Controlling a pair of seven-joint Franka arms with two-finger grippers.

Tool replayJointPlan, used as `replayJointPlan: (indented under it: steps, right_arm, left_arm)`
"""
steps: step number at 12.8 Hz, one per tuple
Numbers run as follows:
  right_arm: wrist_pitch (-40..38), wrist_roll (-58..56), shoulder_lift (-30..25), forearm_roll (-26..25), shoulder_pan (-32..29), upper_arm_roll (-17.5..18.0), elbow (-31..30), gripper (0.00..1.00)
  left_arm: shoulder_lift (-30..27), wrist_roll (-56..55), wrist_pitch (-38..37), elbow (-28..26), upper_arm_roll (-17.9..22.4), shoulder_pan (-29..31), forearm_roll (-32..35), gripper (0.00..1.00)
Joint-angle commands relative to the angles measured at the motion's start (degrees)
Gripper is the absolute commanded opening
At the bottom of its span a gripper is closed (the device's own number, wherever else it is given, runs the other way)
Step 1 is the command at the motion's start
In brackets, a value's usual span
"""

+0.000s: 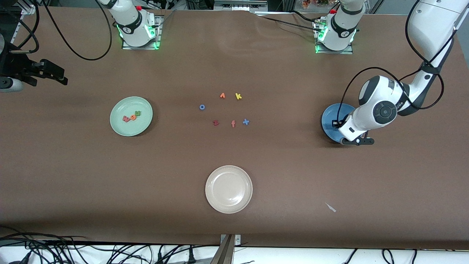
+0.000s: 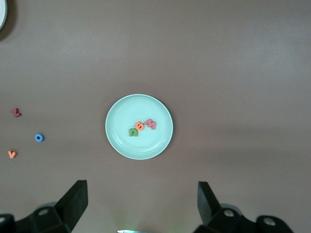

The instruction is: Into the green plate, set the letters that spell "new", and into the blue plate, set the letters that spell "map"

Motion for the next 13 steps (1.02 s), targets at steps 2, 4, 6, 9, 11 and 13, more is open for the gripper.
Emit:
replayJointPlan:
  steps: [2,4,6,9,11,13]
  right_arm:
    - [-0.7,0.7,0.5,1.0,-0.3,0.1,1.3,1.0]
    - [-0.7,0.7,0.5,1.0,-0.3,0.1,1.3,1.0]
    - [-0.7,0.7,0.5,1.0,-0.3,0.1,1.3,1.0]
    - [-0.7,0.7,0.5,1.0,-0.3,0.1,1.3,1.0]
    - [-0.7,0.7,0.5,1.0,-0.3,0.1,1.3,1.0]
    - [-0.7,0.7,0.5,1.0,-0.3,0.1,1.3,1.0]
  left_arm:
    - [-2.0,0.7,-12.2,9.0,-3.7,1.1,0.2,1.0]
    - [-1.6,0.8,-22.1,16.8,-4.9,0.5,-1.4,1.0]
    - [-1.6,2.9,-26.1,21.8,-5.0,0.1,-3.8,1.0]
    - [-1.1,3.3,-32.6,30.3,-6.0,-0.9,-3.9,1.0]
    - [-0.4,3.3,-35.4,34.2,-6.0,-1.6,-3.9,1.0]
    - [-0.5,4.0,-36.4,35.7,-6.1,-2.0,-3.9,1.0]
